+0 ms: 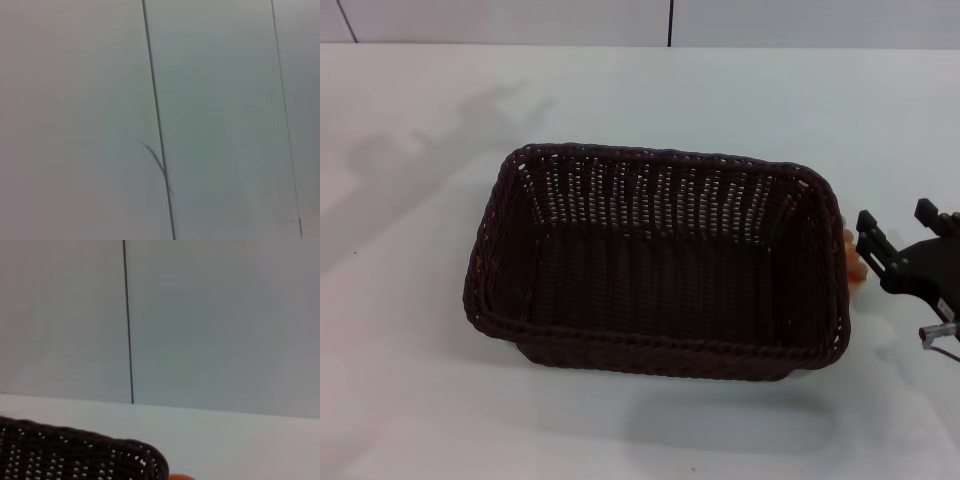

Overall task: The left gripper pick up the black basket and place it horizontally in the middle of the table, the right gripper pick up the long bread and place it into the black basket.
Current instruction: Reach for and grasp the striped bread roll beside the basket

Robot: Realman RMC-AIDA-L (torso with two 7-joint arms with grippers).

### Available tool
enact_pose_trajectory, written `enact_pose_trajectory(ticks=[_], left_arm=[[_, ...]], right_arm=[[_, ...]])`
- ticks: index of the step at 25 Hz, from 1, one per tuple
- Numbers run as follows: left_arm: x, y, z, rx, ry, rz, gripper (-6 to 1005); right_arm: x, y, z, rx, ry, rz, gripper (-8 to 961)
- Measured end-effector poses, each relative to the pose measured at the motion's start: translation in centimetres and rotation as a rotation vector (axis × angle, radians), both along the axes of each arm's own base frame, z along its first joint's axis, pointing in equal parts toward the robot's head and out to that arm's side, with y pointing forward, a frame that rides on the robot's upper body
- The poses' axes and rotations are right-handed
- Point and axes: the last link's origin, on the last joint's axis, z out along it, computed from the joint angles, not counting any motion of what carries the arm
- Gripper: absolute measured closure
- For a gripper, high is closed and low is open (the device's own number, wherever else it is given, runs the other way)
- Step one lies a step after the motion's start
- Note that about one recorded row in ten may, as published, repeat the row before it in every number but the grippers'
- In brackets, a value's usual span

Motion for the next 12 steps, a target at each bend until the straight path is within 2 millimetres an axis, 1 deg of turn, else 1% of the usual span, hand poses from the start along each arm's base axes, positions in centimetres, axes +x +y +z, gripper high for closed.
enact_pose_trajectory(ticks=[9,12], left_arm=[[0.0,-0.2,0.2,-0.004,-0.003,-0.010,540],[-0.1,-0.3,0.2,-0.006,-0.004,-0.012,540]], right_arm=[[-0.3,0.6,-0.8,-0.067,-0.020,0.005,308],[-0.3,0.9,-1.6,-0.104,-0.032,0.004,317]])
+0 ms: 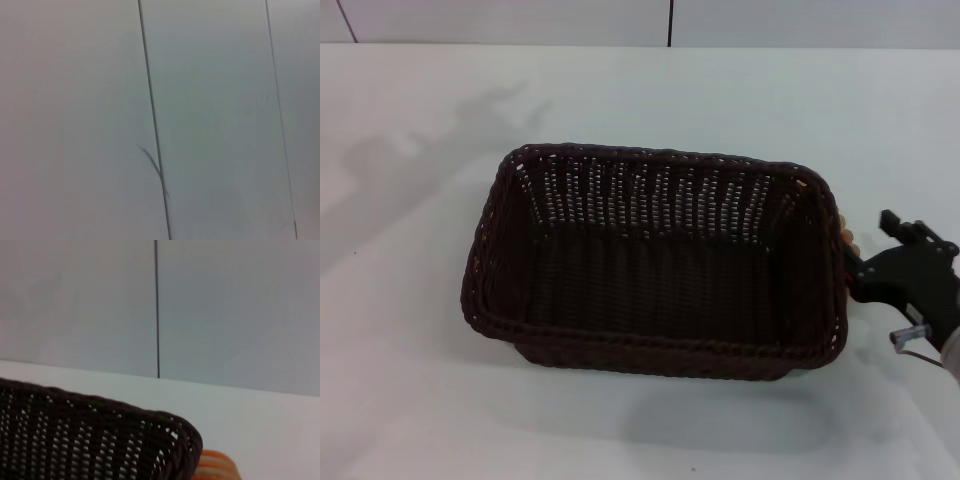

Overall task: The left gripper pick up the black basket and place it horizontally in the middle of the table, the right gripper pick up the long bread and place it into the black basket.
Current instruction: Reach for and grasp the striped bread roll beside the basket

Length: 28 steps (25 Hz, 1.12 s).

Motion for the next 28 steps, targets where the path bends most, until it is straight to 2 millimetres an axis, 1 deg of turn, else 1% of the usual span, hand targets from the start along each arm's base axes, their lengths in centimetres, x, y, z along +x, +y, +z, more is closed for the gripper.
enact_pose_trajectory(ticks=[7,15,20,28], left_arm=[[-0.2,-0.3,0.3,0.000,-0.013,-0.005,540],[-0.1,-0.5,0.3,-0.006,-0.022,-0.014,540],[0.0,-0.5,0.3,-0.007,-0.023,-0.017,540],[0.0,-0.6,0.8,0.002,-0.035,-0.022,540]], right_arm=[[0.3,0.3,-0.8,-0.035,-0.008,-0.012,338],[1.1,0.6,-1.6,-0.057,-0.019,-0.036,362],[1.3,0.8,-2.1,-0.069,-0.022,-0.040,377],[1.2,0.9,-2.2,-0.070,-0.020,-0.040,401]])
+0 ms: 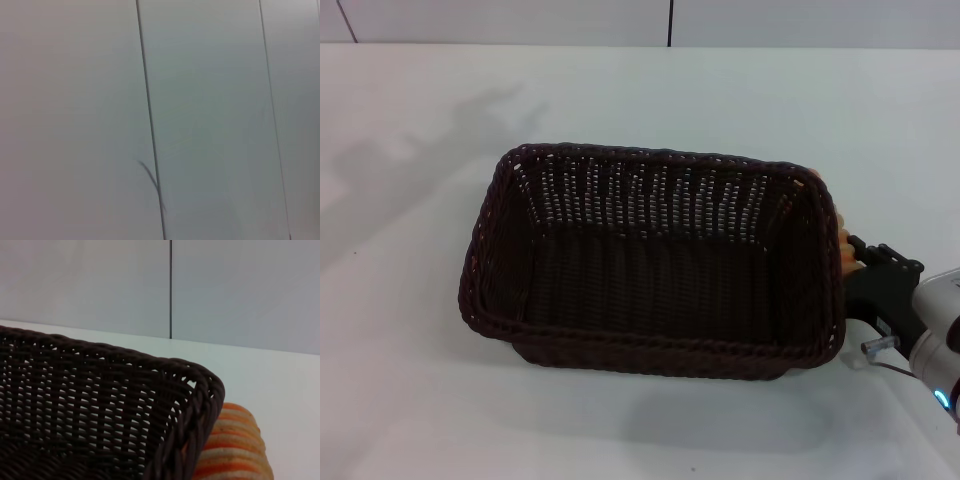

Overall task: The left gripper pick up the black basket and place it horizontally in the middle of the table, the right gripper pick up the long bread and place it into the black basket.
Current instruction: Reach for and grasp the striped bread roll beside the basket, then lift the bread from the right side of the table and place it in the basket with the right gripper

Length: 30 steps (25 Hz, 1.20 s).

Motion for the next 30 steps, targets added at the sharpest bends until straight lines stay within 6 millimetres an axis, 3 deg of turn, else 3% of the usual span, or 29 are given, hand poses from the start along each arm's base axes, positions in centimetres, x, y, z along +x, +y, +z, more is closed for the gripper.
enact_pose_trajectory(ticks=[5,8,13,15,16,19,20,22,25,29,30], left_arm=[[0.0,0.0,0.0,0.000,-0.002,0.000,540],[0.0,0.1,0.0,0.000,-0.004,-0.001,540],[0.1,0.1,0.1,0.002,-0.007,-0.002,540],[0.1,0.1,0.1,0.004,-0.008,-0.003,540],[0.1,0.1,0.2,0.006,-0.009,-0.002,540],[0.1,0.1,0.3,0.010,-0.011,-0.002,540],[0.1,0.1,0.3,0.011,-0.012,-0.004,540],[0.2,0.1,0.3,0.012,-0.017,-0.008,540],[0.3,0.0,0.4,0.013,-0.021,-0.010,540],[0.3,0.0,0.5,0.015,-0.020,-0.012,540],[0.3,0.0,0.5,0.015,-0.020,-0.013,540]], right_arm=[[0.0,0.2,0.3,0.011,0.003,-0.002,416],[0.3,0.3,0.7,0.030,0.006,-0.016,474],[1.5,0.2,3.3,0.135,0.015,-0.068,494],[1.1,-0.3,5.2,0.212,0.013,-0.049,503],[1.1,-0.3,5.2,0.212,0.013,-0.049,507],[-0.5,-0.8,6.5,0.270,-0.016,0.009,519],[-1.8,-1.2,7.3,0.305,-0.039,0.053,527],[-2.3,-1.3,7.5,0.316,-0.044,0.070,543],[-5.0,-1.7,8.0,0.337,-0.025,0.140,568],[-7.2,-1.9,7.1,0.311,-0.011,0.207,608],[-8.8,-2.1,6.2,0.283,0.001,0.258,618]])
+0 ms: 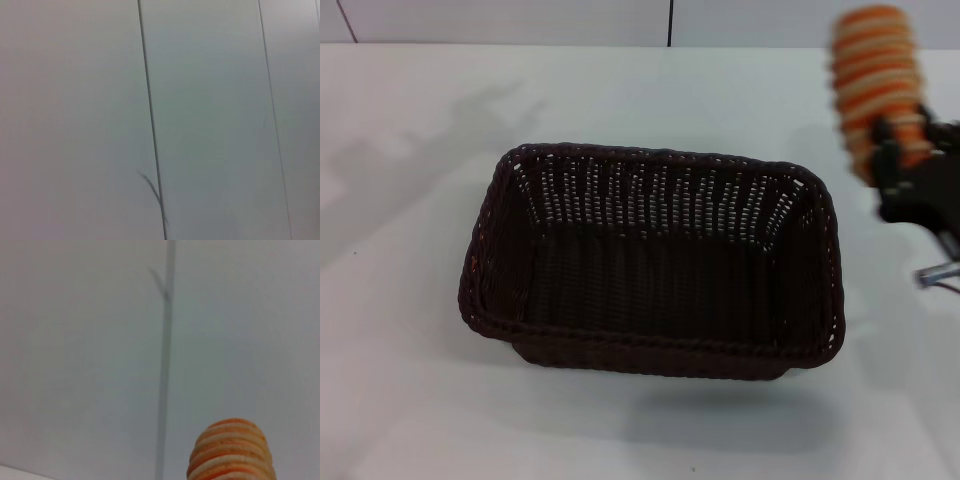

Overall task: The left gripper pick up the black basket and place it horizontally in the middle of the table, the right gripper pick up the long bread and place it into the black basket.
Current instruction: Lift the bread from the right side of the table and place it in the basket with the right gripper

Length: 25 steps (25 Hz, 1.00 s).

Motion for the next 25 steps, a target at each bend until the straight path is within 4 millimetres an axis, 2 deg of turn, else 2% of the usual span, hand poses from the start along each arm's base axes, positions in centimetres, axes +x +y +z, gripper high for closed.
enact_pose_trajectory(ticks=[1,2,3,5,6,10,15,23,25], left_arm=[[0.0,0.0,0.0,0.000,0.000,0.000,540],[0.0,0.0,0.0,0.000,-0.001,-0.001,540],[0.0,0.0,0.0,0.000,-0.001,-0.001,540],[0.1,0.0,0.2,0.003,-0.007,-0.006,540],[0.1,0.0,0.2,0.004,-0.008,-0.006,540],[0.1,-0.1,0.5,0.015,-0.014,-0.009,540],[0.0,-0.2,0.9,0.020,-0.017,-0.014,540],[-0.2,-0.3,1.1,0.022,-0.023,-0.012,540],[-0.3,-0.3,1.2,0.023,-0.027,-0.011,540]], right_arm=[[0.0,0.0,0.0,0.000,0.000,0.000,626],[-1.3,-0.1,-1.1,-0.037,0.006,0.041,635],[-1.3,-0.1,-1.1,-0.037,0.006,0.041,643],[-3.1,-0.3,-3.1,-0.108,0.014,0.104,660],[-3.1,-0.3,-3.1,-0.108,0.014,0.104,665],[-5.4,-1.2,-6.2,-0.235,0.010,0.193,686],[-6.1,-1.9,-7.5,-0.295,0.018,0.227,691],[-5.7,-2.0,-7.6,-0.318,0.043,0.222,649],[-5.6,-1.9,-7.4,-0.308,0.046,0.217,582]])
